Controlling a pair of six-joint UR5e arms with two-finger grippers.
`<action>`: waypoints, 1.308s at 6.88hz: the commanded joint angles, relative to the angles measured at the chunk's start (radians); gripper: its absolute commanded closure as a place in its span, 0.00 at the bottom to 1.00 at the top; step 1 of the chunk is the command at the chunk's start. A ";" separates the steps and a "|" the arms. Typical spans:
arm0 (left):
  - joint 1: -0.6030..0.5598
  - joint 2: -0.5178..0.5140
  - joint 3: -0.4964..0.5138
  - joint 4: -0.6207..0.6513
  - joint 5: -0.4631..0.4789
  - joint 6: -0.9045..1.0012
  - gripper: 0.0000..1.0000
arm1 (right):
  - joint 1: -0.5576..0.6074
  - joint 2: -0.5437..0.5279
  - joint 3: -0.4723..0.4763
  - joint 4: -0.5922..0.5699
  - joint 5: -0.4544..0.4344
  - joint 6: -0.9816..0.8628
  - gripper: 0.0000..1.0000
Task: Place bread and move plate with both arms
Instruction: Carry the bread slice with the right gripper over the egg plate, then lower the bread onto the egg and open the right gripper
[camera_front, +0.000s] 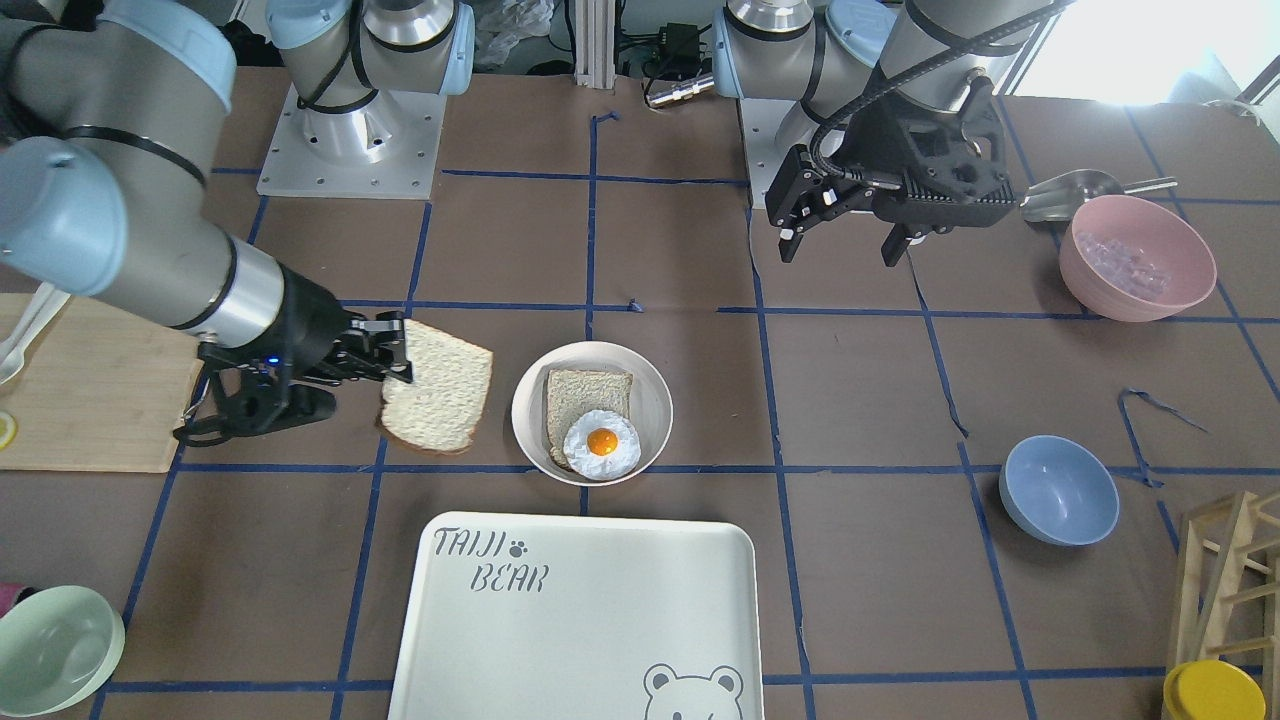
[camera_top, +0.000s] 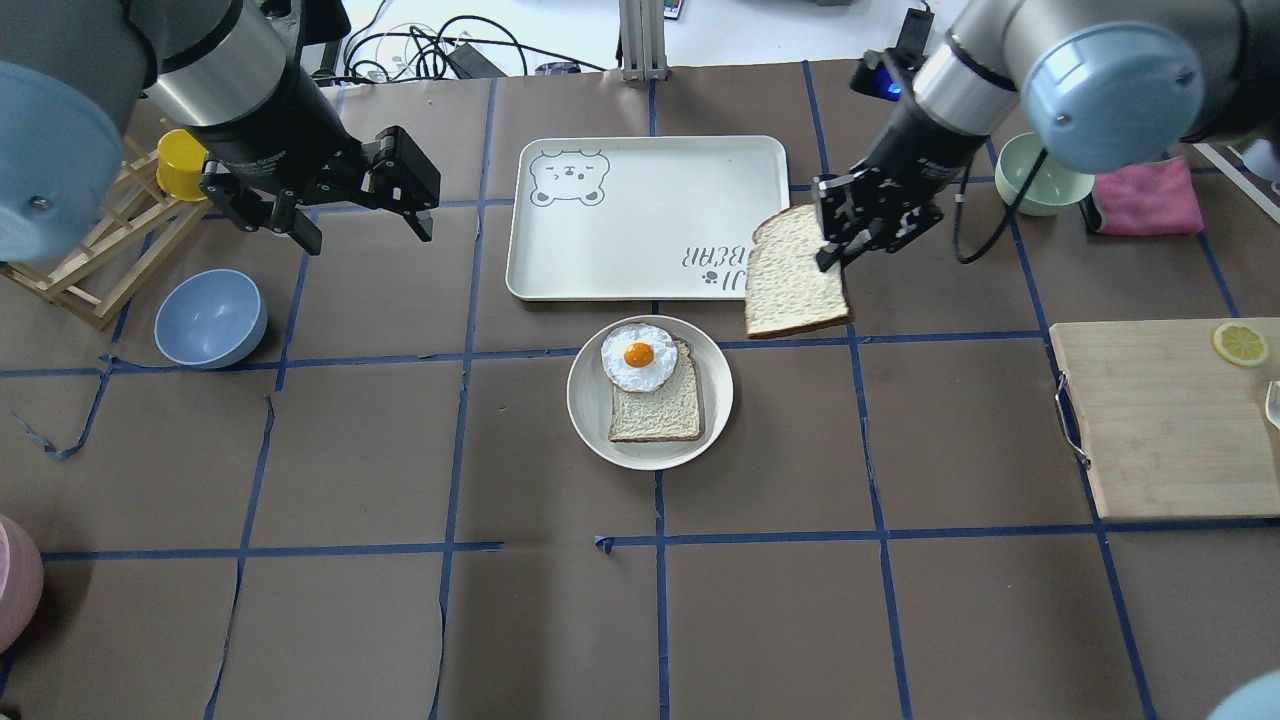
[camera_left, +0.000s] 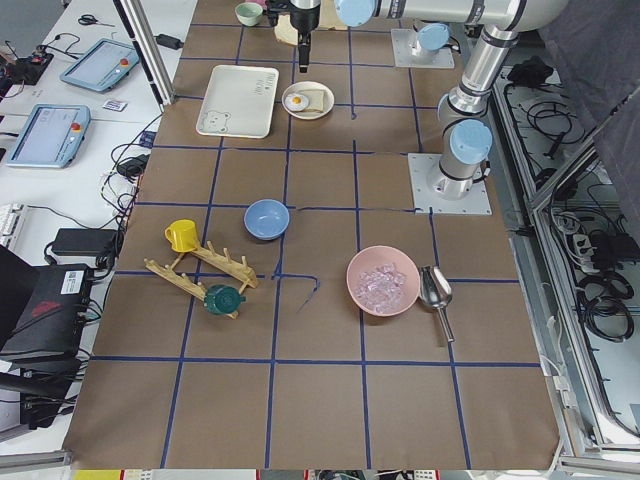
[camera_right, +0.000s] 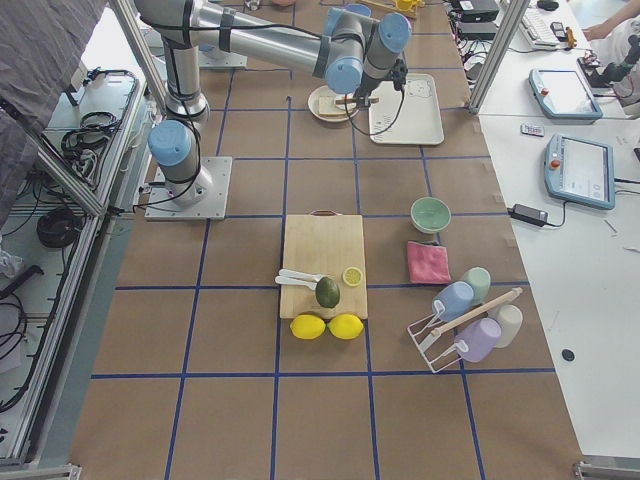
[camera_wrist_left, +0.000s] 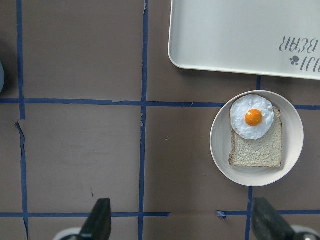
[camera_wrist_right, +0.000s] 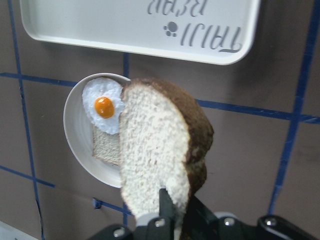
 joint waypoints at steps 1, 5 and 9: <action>0.002 0.001 -0.001 0.000 0.000 0.000 0.00 | 0.161 0.034 0.136 -0.288 0.079 0.050 1.00; 0.002 0.003 -0.003 0.000 0.000 0.000 0.00 | 0.170 0.096 0.241 -0.452 0.104 -0.014 1.00; 0.005 0.000 -0.008 0.008 -0.009 0.000 0.00 | 0.170 0.129 0.241 -0.471 0.116 -0.025 0.89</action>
